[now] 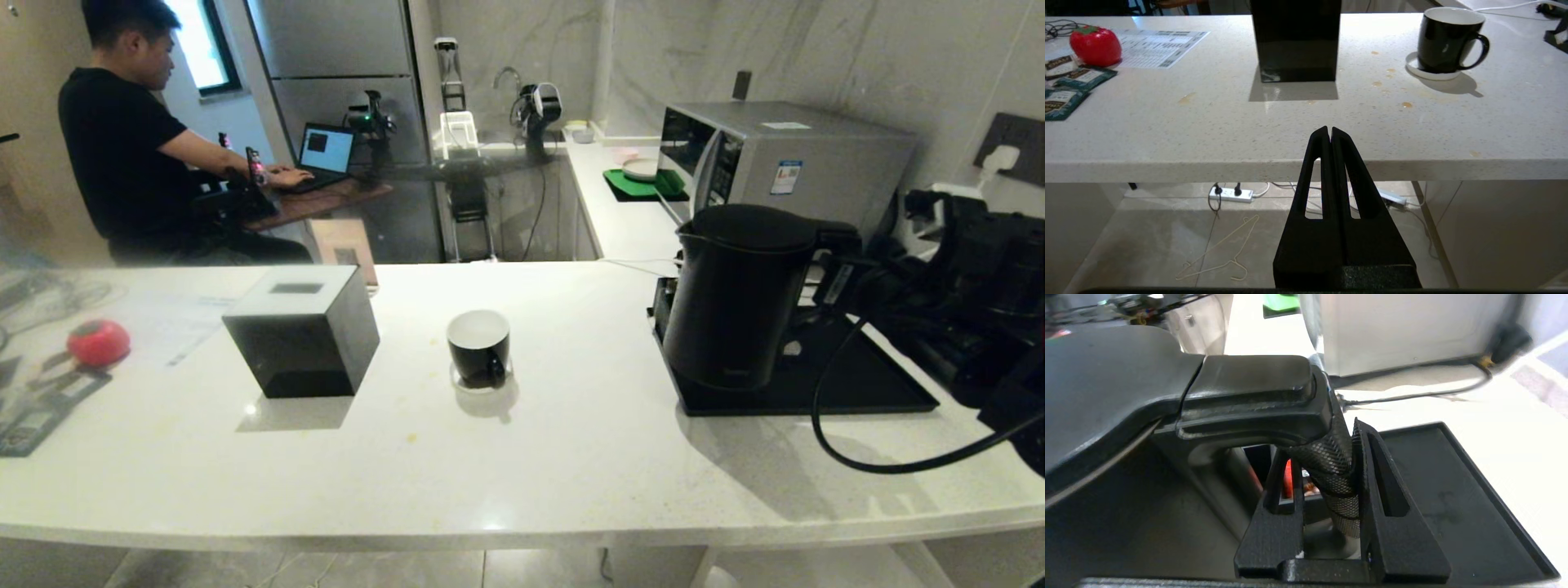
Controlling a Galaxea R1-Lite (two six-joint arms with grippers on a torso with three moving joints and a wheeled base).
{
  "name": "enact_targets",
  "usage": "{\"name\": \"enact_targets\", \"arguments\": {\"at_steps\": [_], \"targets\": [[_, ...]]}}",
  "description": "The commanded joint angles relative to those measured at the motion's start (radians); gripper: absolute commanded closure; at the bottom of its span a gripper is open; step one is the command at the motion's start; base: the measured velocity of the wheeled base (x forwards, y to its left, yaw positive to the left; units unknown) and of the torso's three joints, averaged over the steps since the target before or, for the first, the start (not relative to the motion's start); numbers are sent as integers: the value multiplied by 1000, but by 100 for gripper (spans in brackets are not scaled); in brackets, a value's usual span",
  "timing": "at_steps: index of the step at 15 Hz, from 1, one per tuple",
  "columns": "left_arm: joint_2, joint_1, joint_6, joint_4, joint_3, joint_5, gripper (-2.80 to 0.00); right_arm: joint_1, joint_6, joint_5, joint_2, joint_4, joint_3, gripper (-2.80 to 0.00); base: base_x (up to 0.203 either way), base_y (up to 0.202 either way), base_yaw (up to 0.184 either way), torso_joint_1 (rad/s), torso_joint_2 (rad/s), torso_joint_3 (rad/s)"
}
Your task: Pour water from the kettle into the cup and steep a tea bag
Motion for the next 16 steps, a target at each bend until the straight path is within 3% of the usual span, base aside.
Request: {"name": "enact_targets", "arguments": {"at_steps": [1, 16], "targets": [[1, -2, -2, 0, 0, 1, 0, 0, 0, -2, 1, -5, 0, 0, 4, 93, -1, 2, 2, 2], [1, -2, -2, 0, 0, 1, 0, 0, 0, -4, -5, -4, 1, 0, 0, 193, -1, 3, 3, 1]]}}
